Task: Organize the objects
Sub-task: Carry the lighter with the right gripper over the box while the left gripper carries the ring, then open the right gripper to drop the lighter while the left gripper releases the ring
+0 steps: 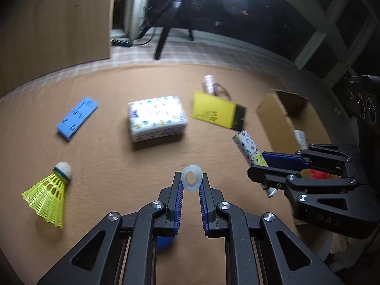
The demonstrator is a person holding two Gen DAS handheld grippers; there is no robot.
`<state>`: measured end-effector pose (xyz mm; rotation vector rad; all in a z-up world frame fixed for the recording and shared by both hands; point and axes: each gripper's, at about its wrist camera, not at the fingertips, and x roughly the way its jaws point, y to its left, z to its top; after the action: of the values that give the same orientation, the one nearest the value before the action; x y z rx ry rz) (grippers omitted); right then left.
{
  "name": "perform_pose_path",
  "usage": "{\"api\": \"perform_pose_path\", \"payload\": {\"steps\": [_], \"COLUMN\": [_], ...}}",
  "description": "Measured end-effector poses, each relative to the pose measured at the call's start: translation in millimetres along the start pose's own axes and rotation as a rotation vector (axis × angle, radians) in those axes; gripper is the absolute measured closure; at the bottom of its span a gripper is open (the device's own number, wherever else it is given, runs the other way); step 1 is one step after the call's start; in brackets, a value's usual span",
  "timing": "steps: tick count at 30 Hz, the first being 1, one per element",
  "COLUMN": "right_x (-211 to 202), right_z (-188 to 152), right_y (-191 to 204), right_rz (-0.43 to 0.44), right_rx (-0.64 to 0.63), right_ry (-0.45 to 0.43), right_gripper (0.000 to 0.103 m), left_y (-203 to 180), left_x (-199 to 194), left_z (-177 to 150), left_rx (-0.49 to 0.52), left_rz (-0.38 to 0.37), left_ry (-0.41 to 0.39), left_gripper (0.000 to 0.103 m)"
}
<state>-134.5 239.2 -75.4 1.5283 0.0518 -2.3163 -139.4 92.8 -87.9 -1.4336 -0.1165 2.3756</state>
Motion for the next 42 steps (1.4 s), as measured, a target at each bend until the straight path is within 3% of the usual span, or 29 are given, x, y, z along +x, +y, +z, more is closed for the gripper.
{"api": "perform_pose_path", "payload": {"steps": [11, 23, 30, 35, 37, 39, 42], "right_x": [-74, -99, -99, -98, -99, -100, -101], "right_z": [-42, -108, -125, -128, -127, -126, -125], "right_y": [-71, -141, -156, -157, -158, -157, -156], "right_rz": [-0.075, -0.160, -0.165, -0.166, -0.154, -0.155, -0.158], "right_rx": [0.150, 0.302, 0.344, 0.352, 0.357, 0.367, 0.379], "right_ry": [-0.109, -0.103, -0.095, -0.101, -0.106, -0.108, -0.113], "right_gripper": [0.082, 0.082, 0.082, 0.082, 0.079, 0.065, 0.062], "left_y": [-92, -196, -219, -223, -223, -221, -216], "left_x": [-8, 18, 30, 31, 31, 29, 26], "left_z": [3, -19, -27, -28, -28, -28, -27], "left_rx": [0.128, 0.296, 0.331, 0.341, 0.345, 0.341, 0.327], "left_rz": [-0.119, -0.221, -0.238, -0.233, -0.228, -0.227, -0.227], "left_ry": [-0.016, 0.054, 0.091, 0.091, 0.091, 0.090, 0.083], "left_gripper": [0.089, 0.089, 0.087, 0.080, 0.077, 0.075, 0.073]}}
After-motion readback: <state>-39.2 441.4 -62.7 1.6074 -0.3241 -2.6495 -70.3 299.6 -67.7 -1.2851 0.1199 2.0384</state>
